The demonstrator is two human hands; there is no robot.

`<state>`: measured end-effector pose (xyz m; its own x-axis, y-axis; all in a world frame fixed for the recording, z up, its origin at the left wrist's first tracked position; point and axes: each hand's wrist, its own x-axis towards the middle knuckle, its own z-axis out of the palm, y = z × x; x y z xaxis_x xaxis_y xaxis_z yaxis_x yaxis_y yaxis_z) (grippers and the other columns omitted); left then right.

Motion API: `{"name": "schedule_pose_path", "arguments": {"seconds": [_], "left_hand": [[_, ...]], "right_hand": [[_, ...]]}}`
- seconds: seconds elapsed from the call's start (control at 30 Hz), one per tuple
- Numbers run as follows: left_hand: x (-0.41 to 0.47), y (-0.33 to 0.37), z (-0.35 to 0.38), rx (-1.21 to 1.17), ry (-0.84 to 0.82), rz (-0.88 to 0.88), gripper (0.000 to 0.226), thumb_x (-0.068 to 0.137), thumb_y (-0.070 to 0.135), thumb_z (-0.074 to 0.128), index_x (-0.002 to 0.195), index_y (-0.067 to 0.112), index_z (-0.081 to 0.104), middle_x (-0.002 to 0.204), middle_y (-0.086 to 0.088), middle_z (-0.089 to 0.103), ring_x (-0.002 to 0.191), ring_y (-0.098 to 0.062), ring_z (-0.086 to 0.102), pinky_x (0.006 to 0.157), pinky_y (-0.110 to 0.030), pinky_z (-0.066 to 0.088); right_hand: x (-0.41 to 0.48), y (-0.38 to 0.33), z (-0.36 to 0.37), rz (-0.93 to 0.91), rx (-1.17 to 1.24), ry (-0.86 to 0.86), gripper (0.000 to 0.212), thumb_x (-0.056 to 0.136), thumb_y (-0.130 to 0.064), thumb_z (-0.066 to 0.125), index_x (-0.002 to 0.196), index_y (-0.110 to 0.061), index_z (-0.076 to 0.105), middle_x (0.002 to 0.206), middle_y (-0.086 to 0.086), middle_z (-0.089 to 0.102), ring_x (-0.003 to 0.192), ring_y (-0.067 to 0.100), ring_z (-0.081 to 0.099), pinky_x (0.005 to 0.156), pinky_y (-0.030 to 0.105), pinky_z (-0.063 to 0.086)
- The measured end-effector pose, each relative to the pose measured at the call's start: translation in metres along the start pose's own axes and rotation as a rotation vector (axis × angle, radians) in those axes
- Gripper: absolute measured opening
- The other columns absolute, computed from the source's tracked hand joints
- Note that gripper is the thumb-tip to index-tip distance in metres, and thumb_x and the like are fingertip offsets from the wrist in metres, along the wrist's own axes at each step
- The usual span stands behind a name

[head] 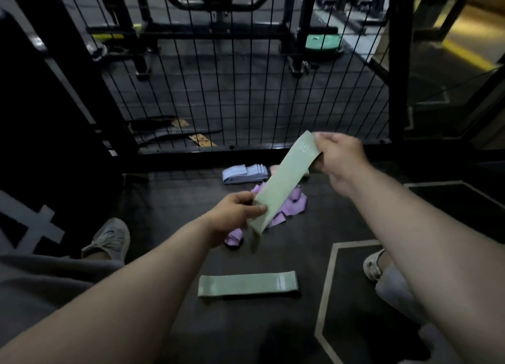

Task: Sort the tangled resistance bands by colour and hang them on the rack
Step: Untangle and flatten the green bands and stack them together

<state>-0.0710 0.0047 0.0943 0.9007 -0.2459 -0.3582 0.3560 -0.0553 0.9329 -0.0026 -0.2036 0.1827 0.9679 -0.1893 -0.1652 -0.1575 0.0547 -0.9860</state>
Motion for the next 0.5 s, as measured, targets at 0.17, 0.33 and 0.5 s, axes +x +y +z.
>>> {"name": "schedule_pose_path", "arguments": {"seconds": [0.17,0.33,0.5], "left_hand": [[-0.056,0.017,-0.028,0.061,-0.009,-0.005,0.009,0.084,0.01,0.079,0.089,0.011,0.071,0.081,-0.007,0.068,0.068,-0.017,0.061,0.06,-0.023,0.048],[-0.097,0.023,-0.049,0.043,0.061,0.042,0.013,0.081,0.0,0.077,0.082,0.012,0.074,0.083,-0.012,0.069,0.073,-0.023,0.062,0.065,-0.031,0.051],[-0.117,0.026,-0.059,-0.029,0.17,0.101,0.012,0.08,-0.001,0.075,0.086,0.006,0.068,0.074,-0.007,0.067,0.066,-0.018,0.063,0.063,-0.029,0.053]], "right_hand": [[-0.029,-0.013,-0.012,-0.005,-0.023,-0.042,0.019,0.104,-0.013,0.051,0.114,-0.004,0.065,0.099,0.011,0.071,0.088,0.021,0.068,0.067,0.03,0.058],[-0.048,-0.03,-0.025,0.061,0.099,0.05,0.015,0.105,-0.013,0.049,0.109,-0.011,0.064,0.104,0.009,0.069,0.092,0.019,0.067,0.062,0.029,0.054],[-0.066,-0.041,-0.034,0.043,0.152,0.013,0.013,0.104,-0.013,0.051,0.103,-0.013,0.064,0.105,0.007,0.071,0.093,0.018,0.069,0.07,0.034,0.059]]}}
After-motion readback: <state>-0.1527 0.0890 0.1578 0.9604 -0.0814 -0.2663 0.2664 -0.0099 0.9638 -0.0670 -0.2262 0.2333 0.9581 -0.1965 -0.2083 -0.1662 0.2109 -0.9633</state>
